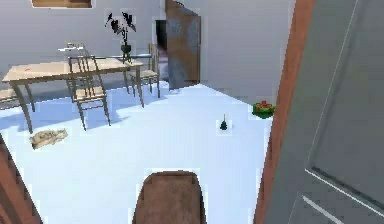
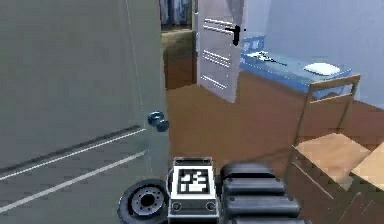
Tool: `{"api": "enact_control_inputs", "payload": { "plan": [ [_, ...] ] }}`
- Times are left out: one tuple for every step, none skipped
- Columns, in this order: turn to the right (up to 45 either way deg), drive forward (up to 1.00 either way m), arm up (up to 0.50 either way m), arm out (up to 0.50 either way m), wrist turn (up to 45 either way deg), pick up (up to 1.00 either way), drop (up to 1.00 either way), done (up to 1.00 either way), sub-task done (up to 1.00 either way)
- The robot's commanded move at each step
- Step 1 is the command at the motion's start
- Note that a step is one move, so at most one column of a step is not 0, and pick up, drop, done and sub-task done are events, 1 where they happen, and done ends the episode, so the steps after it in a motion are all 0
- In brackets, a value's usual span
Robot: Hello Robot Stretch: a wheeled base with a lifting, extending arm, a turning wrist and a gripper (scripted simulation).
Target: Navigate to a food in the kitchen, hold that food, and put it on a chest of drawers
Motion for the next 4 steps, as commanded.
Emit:
{"api": "enact_control_inputs", "payload": {
  "plan": [
    [-21.0,0.0,0.0,0.0,0.0,0.0,0.0,0.0,0.0],
    [0.0,0.75,0.0,0.0,0.0,0.0,0.0,0.0,0.0],
    [-12.0,0.0,0.0,0.0,0.0,0.0,0.0,0.0,0.0],
    [0.0,0.15,0.0,0.0,0.0,0.0,0.0,0.0,0.0]
  ]
}}
